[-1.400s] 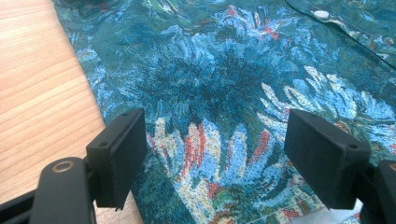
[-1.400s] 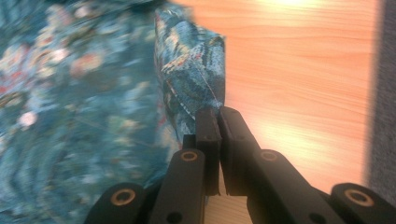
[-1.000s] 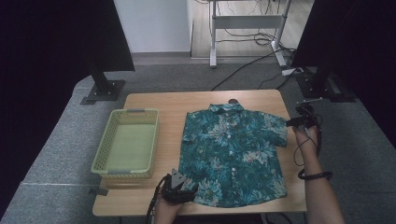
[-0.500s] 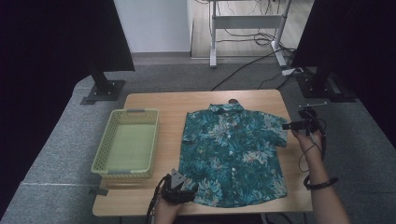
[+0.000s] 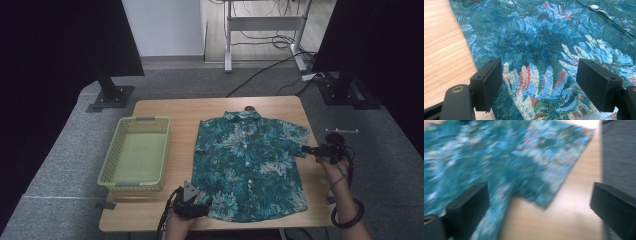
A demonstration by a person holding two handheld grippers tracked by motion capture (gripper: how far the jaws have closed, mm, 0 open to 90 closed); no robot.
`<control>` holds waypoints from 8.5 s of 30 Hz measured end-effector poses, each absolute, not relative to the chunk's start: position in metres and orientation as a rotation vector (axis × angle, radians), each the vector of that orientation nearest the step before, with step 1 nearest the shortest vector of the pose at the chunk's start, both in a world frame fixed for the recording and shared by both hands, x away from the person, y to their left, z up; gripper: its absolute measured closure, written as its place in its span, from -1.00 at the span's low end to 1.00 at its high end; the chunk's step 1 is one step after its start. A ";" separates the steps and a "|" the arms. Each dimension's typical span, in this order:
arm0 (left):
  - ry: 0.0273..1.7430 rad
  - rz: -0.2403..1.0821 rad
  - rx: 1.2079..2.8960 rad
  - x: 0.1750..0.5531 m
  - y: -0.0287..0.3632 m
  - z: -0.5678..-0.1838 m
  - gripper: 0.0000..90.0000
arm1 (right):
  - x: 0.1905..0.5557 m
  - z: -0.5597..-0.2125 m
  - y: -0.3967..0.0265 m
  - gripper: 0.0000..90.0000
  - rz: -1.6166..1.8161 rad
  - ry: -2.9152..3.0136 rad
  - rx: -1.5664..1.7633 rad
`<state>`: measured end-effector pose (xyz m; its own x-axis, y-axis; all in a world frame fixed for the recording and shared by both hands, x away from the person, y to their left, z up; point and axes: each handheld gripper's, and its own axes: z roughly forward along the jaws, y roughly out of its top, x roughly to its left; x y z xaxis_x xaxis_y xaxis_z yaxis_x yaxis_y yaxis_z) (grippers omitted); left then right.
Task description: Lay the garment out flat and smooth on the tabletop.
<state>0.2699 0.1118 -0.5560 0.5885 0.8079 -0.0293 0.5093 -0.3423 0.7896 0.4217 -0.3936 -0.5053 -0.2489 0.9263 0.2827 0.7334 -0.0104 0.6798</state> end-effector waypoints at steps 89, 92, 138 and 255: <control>1.493 0.603 1.942 0.503 0.043 -0.500 -0.76 | 0.319 -0.557 -0.384 -1.00 1.301 1.959 1.443; 1.501 0.622 1.964 0.508 0.042 -0.506 -0.75 | 0.319 -0.557 -0.384 -1.00 1.304 1.959 1.444; 1.710 0.826 1.643 0.501 0.135 -0.491 0.38 | 0.322 -0.558 -0.381 -1.00 1.280 2.012 1.441; 1.009 0.680 1.946 0.243 0.151 -0.550 -0.92 | 0.322 -0.560 -0.373 -1.00 1.189 2.059 1.421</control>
<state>0.2432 0.1515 -0.5499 0.5324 0.8418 0.0889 0.3980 -0.3416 0.8514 0.3224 -0.3734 -0.5598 -0.4235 0.8924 0.1558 0.5810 0.1356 0.8026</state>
